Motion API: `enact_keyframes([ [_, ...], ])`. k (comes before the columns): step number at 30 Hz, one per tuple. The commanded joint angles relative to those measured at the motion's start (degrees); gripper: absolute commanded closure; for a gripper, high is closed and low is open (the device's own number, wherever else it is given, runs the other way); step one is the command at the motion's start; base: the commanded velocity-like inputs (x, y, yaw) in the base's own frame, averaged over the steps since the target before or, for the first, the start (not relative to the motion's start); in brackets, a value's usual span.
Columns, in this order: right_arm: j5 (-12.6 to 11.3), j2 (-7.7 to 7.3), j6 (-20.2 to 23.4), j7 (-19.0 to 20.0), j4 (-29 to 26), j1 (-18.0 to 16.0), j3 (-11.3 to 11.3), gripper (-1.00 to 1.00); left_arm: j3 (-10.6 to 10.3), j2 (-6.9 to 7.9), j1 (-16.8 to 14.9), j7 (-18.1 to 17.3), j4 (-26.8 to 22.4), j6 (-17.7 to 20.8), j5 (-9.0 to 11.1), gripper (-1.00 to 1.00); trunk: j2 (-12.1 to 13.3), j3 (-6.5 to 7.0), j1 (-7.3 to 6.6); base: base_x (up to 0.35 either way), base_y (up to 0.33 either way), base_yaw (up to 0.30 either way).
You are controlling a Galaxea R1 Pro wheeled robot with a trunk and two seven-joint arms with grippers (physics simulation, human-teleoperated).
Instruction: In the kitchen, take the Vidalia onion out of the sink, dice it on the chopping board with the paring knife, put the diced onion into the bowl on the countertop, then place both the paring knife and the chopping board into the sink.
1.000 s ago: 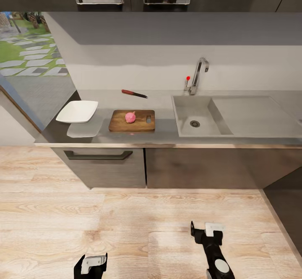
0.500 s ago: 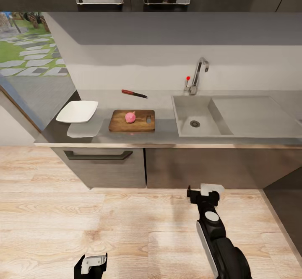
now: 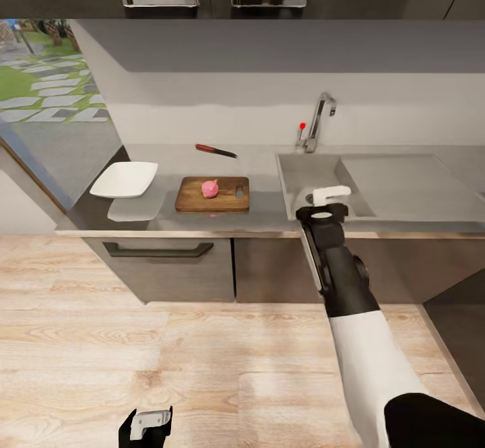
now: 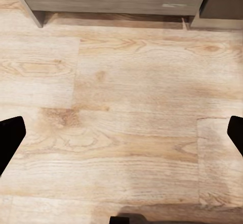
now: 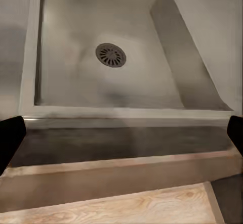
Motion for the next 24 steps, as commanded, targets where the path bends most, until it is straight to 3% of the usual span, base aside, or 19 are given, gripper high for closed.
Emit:
enact_keyframes([
  [1, -0.16, 0.0, 0.73, -0.26, 2.62, -3.06, 0.07, -1.0, 0.02, -0.01, -0.1, 0.09, 0.23, -0.35, 0.1, -1.0, -0.1, -0.1, 0.03, 0.102, 0.107, 0.0],
  [5, -0.4, 0.0, 1.18, -0.12, 11.95, -12.01, 0.08, -1.0, 0.05, -0.01, -0.1, 0.09, 0.23, -0.35, 0.1, -1.0, -0.1, -0.1, 0.03, 0.152, 0.163, 0.0],
  [8, -2.84, 0.0, 1.25, 1.45, 20.29, -18.93, 0.03, -1.0, 0.04, -0.01, -0.1, 0.09, 0.23, -0.35, 0.09, -1.0, -0.1, -0.1, 0.03, 0.2, 0.21, 0.0],
  [10, -4.53, 0.0, 1.26, 2.74, 22.57, -20.81, 0.01, -1.0, 0.05, -0.01, -0.1, 0.09, 0.23, -0.35, 0.12, -1.0, -0.1, -0.1, 0.03, 0.213, 0.218, 0.0],
  [14, -6.75, 0.0, 1.39, 5.98, 24.67, -22.53, 0.0, -1.0, 0.05, -0.01, -0.1, 0.09, 0.23, -0.35, 0.11, -1.0, -0.1, -0.1, 0.03, 0.221, 0.222, 0.0],
  [24, -6.95, 0.0, 1.52, 17.26, 24.99, -22.8, 0.08, -1.0, 0.04, -0.01, -0.1, 0.09, 0.23, -0.35, 0.12, -1.0, -0.1, -0.1, 0.03, 0.244, 0.196, 0.0],
])
